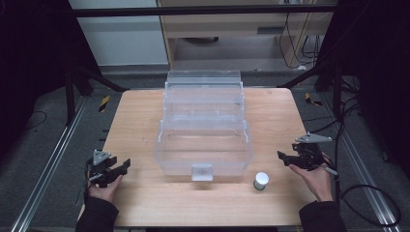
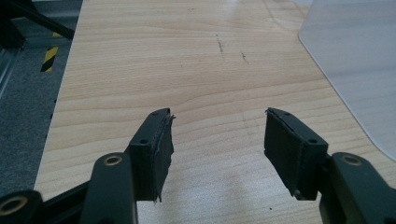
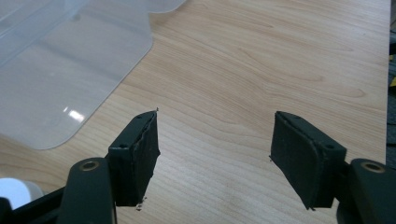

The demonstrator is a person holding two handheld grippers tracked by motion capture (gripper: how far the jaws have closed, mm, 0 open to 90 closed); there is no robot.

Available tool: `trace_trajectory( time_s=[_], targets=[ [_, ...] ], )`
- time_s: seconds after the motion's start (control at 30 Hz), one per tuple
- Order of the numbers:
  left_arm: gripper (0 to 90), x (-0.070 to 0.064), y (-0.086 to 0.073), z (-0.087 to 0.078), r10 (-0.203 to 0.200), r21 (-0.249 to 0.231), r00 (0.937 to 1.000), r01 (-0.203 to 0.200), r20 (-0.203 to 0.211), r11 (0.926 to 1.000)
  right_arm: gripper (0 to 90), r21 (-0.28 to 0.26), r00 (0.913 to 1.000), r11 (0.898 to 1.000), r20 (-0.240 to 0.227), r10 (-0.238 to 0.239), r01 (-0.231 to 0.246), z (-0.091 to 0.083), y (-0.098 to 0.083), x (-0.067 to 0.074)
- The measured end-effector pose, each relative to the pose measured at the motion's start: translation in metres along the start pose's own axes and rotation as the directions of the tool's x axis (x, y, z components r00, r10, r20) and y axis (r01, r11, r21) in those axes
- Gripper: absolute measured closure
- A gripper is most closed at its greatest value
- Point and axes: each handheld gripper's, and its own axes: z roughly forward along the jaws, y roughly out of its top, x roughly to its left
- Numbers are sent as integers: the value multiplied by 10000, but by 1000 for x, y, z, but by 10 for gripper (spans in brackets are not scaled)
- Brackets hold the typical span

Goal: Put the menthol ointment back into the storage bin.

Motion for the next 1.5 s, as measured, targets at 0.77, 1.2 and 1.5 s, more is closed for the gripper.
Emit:
trace_trajectory(
  time_s=[0.77, 1.2, 1.5],
  targets=[
    [386, -1, -5, 7, 102, 583, 9988, -130, 484, 9982, 318, 1348, 9666, 9655, -1590, -2008, 2228, -23, 35, 23],
    [386, -1, -5, 9, 188, 676, 9979, -229, 616, 9974, 317, 2052, 9213, 9169, -2648, -2847, 3423, -28, 55, 39],
    [383, -3, -5, 9, 237, 647, 9974, -281, 676, 9975, 302, 2447, 8768, 8665, -3342, -3459, 4351, -27, 61, 52]
  ],
)
